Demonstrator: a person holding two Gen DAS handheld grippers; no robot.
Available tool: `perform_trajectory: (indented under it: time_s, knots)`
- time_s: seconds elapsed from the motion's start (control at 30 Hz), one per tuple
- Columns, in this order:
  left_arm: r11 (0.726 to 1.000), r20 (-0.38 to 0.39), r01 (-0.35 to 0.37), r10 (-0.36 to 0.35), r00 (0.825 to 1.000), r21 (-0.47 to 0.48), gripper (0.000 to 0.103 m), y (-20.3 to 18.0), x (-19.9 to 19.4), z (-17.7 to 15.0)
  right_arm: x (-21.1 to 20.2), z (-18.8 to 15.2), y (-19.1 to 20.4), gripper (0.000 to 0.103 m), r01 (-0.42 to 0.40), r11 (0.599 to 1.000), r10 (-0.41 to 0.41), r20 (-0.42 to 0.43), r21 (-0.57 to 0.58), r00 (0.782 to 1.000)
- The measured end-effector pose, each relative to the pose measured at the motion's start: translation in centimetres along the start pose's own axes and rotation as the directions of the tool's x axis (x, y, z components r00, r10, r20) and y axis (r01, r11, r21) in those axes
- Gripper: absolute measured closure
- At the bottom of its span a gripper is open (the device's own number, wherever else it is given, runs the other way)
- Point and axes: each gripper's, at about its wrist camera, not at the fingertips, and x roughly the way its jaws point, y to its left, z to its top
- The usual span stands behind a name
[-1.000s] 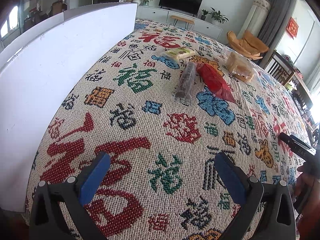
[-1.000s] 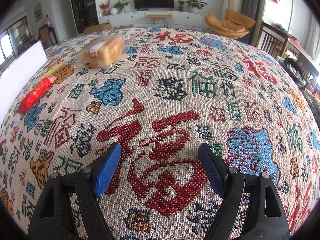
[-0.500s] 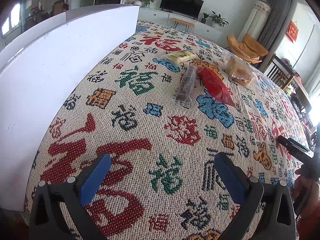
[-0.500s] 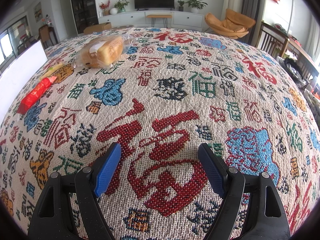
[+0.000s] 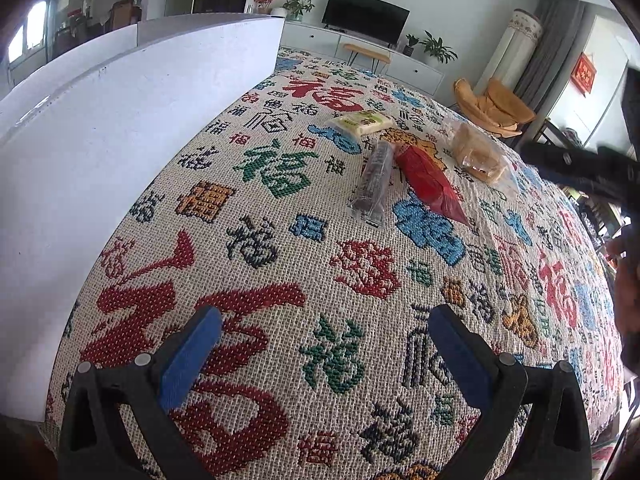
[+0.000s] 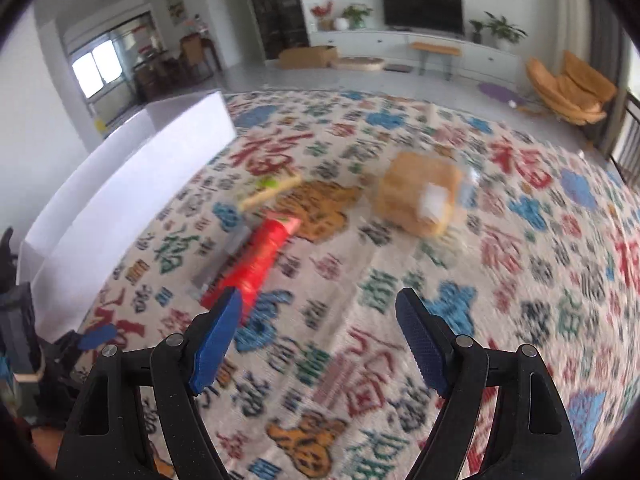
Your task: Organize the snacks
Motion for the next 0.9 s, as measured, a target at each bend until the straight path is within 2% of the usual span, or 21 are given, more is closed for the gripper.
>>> perform_trajectory:
  time_s: [0.07,0.13,0.23,0.27,0.3,0.37,0.47,0.53,0.57,0.6,0.77,0.9]
  knots:
    - [1.000,0.003,0.001,-0.001,1.000,0.000,0.001,0.0,0.0,0.0,1.6,2.4,2.4,0.022,-0.027,0.997,0.024,-0.039,-0.073,0.999]
    - [1.000,0.006,-0.001,0.001,1.000,0.000,0.001,0.1,-0.1,0.0,4.1,4.0,4.1,0.024,-0.035,0.995,0.021,-0.134,-0.098,0.991]
    - [1.000,0.012,-0.001,0.001,1.000,0.000,0.001,0.1,-0.3,0.0,8.1,4.7,4.6,0.029,-0.035,0.998,0.017,-0.287,-0.057,0.958]
    - [1.000,0.013,0.000,0.000,1.000,0.000,0.001,0.1,-0.3,0.0,9.0,4.5,4.7,0.036,-0.030,0.998,0.014,-0.313,-0.048,0.950]
    - [1.000,0.013,0.001,-0.001,1.000,0.000,0.001,0.1,-0.3,-0.1,9.8,4.3,4.7,0.050,-0.020,0.999,0.003,-0.333,-0.048,0.943]
    - [1.000,0.008,-0.001,0.001,1.000,0.001,0.001,0.1,-0.1,0.0,11.1,3.7,4.6,0.063,0.002,0.999,-0.021,-0.367,-0.050,0.930]
    - [1.000,-0.004,-0.009,0.009,1.000,0.011,0.001,-0.2,0.2,0.0,11.9,3.0,4.5,0.064,-0.004,1.000,-0.004,-0.370,-0.022,0.929]
    - [1.000,-0.004,-0.012,0.012,1.000,0.018,0.001,-0.3,0.2,0.0,12.1,2.5,4.6,0.072,0.000,0.999,-0.014,-0.380,-0.038,0.925]
    - [1.000,-0.004,-0.013,0.013,1.000,0.018,0.001,-0.3,0.2,0.1,12.1,2.2,4.7,0.082,0.010,0.998,-0.031,-0.378,-0.058,0.925]
    - [1.000,-0.004,-0.013,0.013,1.000,0.016,0.001,-0.3,0.3,0.1,11.9,2.0,4.7,0.083,0.007,0.998,-0.031,-0.372,-0.066,0.928]
    - [1.000,0.000,-0.007,0.007,1.000,0.006,0.001,-0.1,0.2,0.1,9.7,1.8,3.6,0.085,0.008,1.000,-0.017,-0.334,-0.029,0.943]
    - [1.000,0.000,0.001,-0.001,1.000,0.003,0.001,0.1,0.2,0.1,5.9,1.4,2.3,0.085,-0.003,1.000,0.008,-0.273,0.019,0.962]
